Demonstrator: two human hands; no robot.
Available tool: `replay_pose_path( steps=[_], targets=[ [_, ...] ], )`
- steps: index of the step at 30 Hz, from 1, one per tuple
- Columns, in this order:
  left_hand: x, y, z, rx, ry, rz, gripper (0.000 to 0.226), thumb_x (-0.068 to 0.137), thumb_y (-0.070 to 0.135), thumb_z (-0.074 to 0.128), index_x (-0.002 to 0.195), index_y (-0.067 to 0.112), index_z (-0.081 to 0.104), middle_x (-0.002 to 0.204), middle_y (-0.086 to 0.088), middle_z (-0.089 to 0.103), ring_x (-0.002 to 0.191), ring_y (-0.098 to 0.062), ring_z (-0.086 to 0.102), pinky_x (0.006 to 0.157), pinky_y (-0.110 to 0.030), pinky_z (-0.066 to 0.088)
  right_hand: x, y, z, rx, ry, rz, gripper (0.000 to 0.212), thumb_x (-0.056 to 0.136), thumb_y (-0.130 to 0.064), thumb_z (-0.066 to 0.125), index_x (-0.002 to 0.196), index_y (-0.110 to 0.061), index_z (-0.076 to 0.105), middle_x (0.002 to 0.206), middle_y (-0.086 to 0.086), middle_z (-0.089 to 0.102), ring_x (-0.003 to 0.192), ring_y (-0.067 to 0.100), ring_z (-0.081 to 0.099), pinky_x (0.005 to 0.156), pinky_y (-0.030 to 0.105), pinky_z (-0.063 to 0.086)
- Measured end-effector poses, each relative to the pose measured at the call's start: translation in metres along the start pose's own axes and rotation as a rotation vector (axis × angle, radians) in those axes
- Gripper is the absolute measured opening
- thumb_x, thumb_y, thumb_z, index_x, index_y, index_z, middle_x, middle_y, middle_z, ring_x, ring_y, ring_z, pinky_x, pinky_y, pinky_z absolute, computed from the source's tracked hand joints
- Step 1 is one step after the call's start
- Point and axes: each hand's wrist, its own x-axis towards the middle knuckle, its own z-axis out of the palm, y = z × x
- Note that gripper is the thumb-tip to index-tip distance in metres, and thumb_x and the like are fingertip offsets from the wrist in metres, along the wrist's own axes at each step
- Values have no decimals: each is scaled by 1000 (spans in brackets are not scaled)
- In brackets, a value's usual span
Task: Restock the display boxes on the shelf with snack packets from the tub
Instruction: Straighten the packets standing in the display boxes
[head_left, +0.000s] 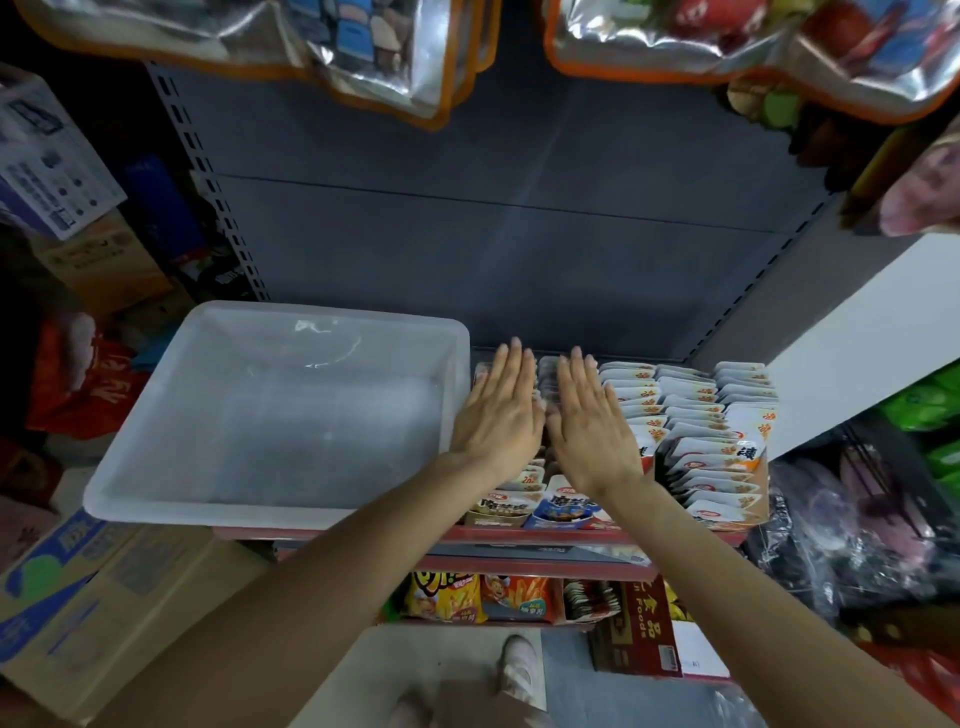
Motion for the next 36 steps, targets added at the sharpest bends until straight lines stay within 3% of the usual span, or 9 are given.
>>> replay_pose_path(
  steps=[6, 10, 14, 17, 20, 25, 29, 33, 36],
  targets=[
    [6, -8, 11, 168, -28, 7, 56, 102, 36, 9, 149, 14, -8, 157, -5, -16, 145, -16, -15, 120, -34, -4, 3, 4, 13, -73, -35, 8, 62, 92, -43, -11, 145, -12, -21, 154, 7, -27, 137, 15, -29, 115, 32, -14],
    [9, -7, 4, 134, -59, 12, 56, 102, 35, 13, 149, 15, -9, 157, -4, -18, 144, -15, -17, 119, -32, -8, 4, 3, 6, -13, -89, 1, 56, 102, -35, 7, 146, -13, -19, 155, 5, -26, 142, 16, -23, 117, 33, -11],
    [-8, -14, -9, -24, -118, 87, 60, 101, 42, 20, 151, 16, -4, 158, -2, -13, 145, -13, -13, 117, -28, -7, -4, 22, -16, 107, -43, 6, 56, 102, -30, 26, 151, -20, 1, 158, 1, -13, 145, 14, -12, 117, 31, -5],
    [-30, -22, -16, 39, -133, 148, 81, 91, 63, 32, 152, 21, -2, 157, 1, -16, 145, -14, -14, 116, -31, -4, -16, 38, -25, 130, -72, -13, 59, 100, -34, 37, 151, -23, 10, 159, -3, -4, 147, 15, 0, 118, 31, 5],
    [-44, -30, -19, 71, -196, 166, 104, 77, 76, 44, 150, 25, -10, 155, 1, -26, 144, -15, -20, 117, -35, 0, -27, 41, -19, 55, -149, -87, 64, 98, -50, 28, 151, -27, 3, 158, -7, -11, 146, 11, -9, 117, 31, -4],
    [-50, -30, -6, -360, -270, 61, 122, 73, 42, 76, 145, 34, -22, 141, 18, -47, 145, -13, -1, 112, -36, 31, -38, 37, 2, -17, -190, -112, 74, 86, -63, 5, 145, -26, -20, 152, -4, -29, 140, 11, -28, 117, 35, -11],
    [-50, -25, 10, -547, -174, 36, 121, 74, 27, 79, 146, 36, -18, 142, 23, -42, 141, -2, -9, 107, -21, 25, -38, 37, 9, 45, -185, -99, 69, 93, -58, 11, 146, -26, -21, 151, -5, -31, 138, 8, -31, 115, 31, -13],
    [-48, -28, 12, -789, -85, -41, 101, 78, 31, 75, 149, 37, 3, 153, 25, -18, 143, -3, -1, 116, -36, 22, -39, 38, 2, 164, -147, -75, 65, 96, -55, 23, 150, -31, -4, 154, -9, -20, 141, 7, -22, 119, 35, -6],
    [-44, -20, 3, -682, -8, -45, 87, 81, 36, 71, 148, 36, 16, 157, 18, -8, 144, -8, 8, 113, -35, 24, -35, 46, -8, 150, 21, 25, 61, 97, -51, 28, 151, -30, 10, 158, -8, -2, 146, 12, -5, 118, 36, 5]
  ],
)
